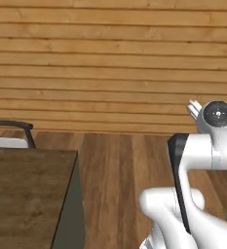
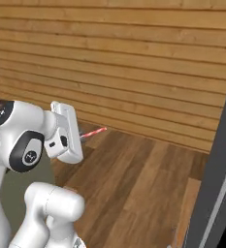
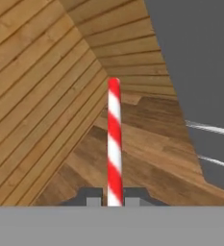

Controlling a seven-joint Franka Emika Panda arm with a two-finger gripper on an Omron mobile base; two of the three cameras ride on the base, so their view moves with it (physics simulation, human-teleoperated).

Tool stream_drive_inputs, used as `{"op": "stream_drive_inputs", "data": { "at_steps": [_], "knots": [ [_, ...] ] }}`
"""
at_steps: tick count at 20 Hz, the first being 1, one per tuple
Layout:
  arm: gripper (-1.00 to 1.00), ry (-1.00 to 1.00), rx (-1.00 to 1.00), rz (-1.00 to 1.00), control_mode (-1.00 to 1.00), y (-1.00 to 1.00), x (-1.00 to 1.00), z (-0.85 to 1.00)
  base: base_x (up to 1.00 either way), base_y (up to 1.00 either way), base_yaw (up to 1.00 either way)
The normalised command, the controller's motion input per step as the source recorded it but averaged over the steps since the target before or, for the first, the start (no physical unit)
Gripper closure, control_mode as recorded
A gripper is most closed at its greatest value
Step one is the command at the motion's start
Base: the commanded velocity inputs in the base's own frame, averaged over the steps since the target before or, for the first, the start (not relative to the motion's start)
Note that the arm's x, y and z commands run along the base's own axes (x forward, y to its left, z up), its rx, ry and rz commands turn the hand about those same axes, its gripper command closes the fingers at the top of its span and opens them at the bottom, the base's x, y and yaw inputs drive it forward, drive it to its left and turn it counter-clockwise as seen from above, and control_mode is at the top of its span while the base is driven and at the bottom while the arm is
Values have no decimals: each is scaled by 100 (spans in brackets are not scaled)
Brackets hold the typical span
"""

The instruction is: Take a straw from the drawer in front and place it inside the glass cup on the dining counter.

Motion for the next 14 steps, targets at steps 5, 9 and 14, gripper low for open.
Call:
{"op": "stream_drive_inputs", "data": {
  "at_steps": [5,9,14],
  "knots": [
    [100,0,0,0,100,0,0,0,100,-14,24],
    [100,0,0,0,100,0,0,0,100,-13,29],
    [100,0,0,0,100,0,0,0,100,-3,31]
  ]
}}
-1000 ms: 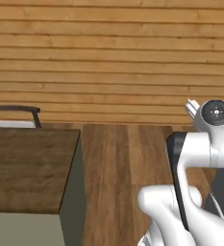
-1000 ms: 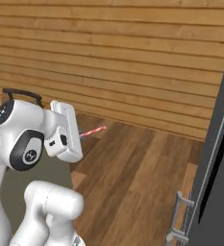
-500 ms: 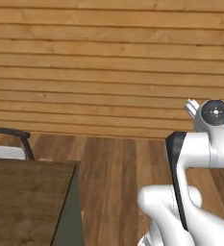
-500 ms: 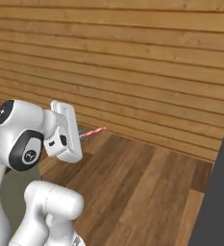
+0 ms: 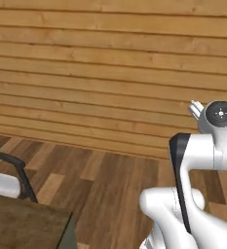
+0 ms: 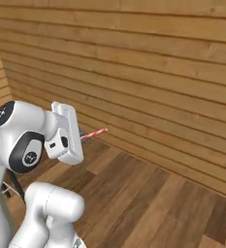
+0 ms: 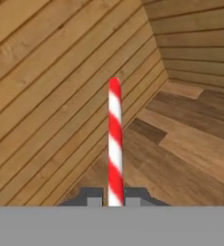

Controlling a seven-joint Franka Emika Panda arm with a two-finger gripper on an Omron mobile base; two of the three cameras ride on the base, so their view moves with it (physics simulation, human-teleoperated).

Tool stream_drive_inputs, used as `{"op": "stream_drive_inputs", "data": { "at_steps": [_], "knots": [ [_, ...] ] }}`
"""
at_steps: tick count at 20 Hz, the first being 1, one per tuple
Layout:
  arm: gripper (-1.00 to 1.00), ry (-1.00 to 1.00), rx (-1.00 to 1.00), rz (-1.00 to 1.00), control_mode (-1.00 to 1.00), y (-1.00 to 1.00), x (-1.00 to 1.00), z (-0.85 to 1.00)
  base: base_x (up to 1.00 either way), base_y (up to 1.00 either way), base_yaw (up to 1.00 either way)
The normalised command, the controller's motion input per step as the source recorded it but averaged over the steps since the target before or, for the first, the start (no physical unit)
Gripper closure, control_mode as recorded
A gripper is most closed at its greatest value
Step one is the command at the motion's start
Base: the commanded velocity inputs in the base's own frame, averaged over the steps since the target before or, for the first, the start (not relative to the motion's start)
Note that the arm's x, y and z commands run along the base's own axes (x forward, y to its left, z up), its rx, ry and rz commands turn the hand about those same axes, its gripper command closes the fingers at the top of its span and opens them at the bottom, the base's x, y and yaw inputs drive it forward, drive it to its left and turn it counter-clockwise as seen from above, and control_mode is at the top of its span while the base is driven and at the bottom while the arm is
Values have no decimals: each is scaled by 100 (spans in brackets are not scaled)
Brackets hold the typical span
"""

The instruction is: Take a straw from the drawer in front and place it inside the glass cup on the dining counter.

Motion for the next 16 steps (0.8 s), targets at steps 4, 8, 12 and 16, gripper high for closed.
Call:
{"op": "stream_drive_inputs", "data": {
  "at_steps": [4,8,12,16],
  "knots": [
    [100,0,0,0,100,0,0,0,100,0,41],
    [100,0,0,0,100,0,0,0,100,0,50],
    [100,0,0,0,100,0,0,0,98,0,58],
    [100,0,0,0,100,0,0,0,82,0,64]
  ]
}}
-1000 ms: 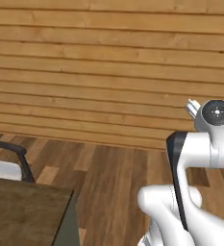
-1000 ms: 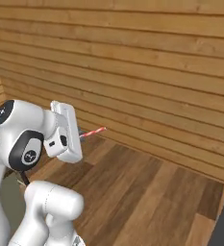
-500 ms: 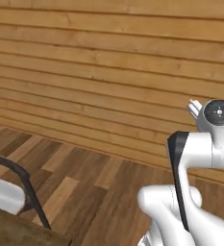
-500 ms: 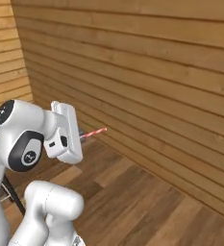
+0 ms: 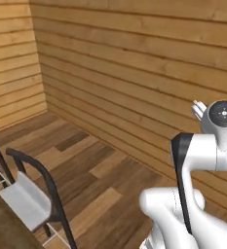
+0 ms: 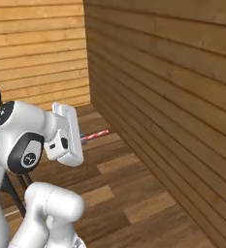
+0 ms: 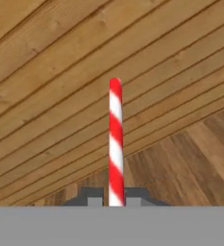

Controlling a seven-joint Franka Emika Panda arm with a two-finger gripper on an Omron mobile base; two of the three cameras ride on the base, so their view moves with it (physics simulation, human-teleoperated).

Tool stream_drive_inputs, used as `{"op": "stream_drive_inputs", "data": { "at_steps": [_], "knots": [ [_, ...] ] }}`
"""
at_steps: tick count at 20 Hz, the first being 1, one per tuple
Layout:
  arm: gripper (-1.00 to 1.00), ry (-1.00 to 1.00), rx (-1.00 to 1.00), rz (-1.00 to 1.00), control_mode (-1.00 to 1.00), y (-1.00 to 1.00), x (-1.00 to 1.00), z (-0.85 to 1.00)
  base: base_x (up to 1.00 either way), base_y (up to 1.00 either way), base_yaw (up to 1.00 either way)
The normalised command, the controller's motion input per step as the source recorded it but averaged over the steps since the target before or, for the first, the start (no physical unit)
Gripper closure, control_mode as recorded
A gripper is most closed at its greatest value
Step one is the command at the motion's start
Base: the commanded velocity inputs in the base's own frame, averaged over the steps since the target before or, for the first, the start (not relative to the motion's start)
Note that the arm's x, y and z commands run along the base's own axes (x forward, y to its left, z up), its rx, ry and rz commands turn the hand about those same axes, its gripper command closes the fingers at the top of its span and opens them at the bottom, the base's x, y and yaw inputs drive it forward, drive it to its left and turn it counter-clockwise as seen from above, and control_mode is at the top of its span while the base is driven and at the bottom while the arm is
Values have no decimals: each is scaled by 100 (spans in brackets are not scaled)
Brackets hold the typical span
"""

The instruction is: Take a straw from the drawer in front and place it inside the glass cup on the dining counter.

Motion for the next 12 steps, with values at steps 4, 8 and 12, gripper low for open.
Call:
{"op": "stream_drive_inputs", "data": {
  "at_steps": [4,8,12],
  "knots": [
    [100,0,0,0,100,0,0,0,67,0,66],
    [100,0,0,0,100,0,0,0,39,-7,69],
    [100,0,0,0,100,0,0,0,3,-37,67]
  ]
}}
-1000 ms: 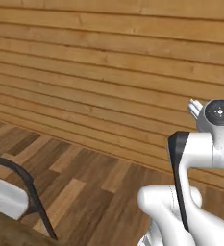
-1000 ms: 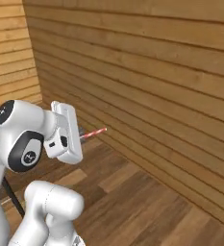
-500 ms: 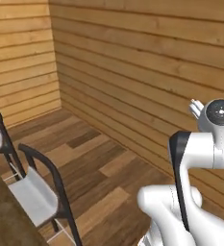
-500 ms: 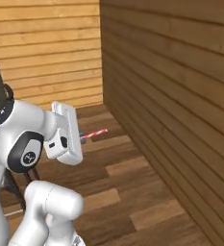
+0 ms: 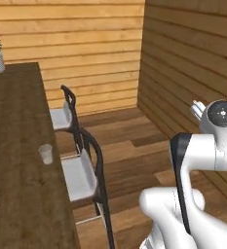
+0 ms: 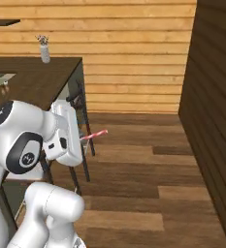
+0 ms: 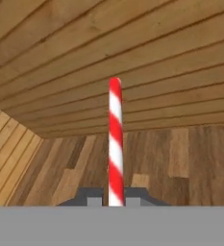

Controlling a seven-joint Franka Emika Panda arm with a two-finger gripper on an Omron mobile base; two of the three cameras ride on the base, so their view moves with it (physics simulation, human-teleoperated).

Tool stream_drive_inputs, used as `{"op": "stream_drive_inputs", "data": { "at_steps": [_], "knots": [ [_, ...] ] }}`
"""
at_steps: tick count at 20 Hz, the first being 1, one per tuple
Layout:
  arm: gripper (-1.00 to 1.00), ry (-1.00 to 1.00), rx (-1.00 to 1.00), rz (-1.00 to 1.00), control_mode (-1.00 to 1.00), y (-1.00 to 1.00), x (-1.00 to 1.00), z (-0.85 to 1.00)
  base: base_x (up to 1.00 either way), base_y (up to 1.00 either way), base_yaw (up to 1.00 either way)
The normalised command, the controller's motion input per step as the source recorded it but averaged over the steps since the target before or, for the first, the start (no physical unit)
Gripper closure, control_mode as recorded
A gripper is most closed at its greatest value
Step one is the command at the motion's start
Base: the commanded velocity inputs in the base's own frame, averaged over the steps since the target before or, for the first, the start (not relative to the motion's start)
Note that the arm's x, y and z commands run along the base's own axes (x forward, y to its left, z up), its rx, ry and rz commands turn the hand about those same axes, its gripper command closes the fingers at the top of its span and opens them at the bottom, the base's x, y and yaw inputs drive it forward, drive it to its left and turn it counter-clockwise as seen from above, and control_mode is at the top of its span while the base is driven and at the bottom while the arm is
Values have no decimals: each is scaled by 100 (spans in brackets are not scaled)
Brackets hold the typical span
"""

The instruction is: Take a straw from the drawer in front and place it inside the glass cup on the dining counter.

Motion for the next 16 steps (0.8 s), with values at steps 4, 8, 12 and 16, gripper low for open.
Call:
{"op": "stream_drive_inputs", "data": {
  "at_steps": [4,8,12,16],
  "knots": [
    [100,0,0,0,100,0,0,0,0,-47,63],
    [100,0,0,0,100,0,0,0,4,-39,61],
    [100,0,0,0,100,0,0,0,4,-10,59],
    [100,0,0,0,100,0,0,0,26,0,60]
  ]
}}
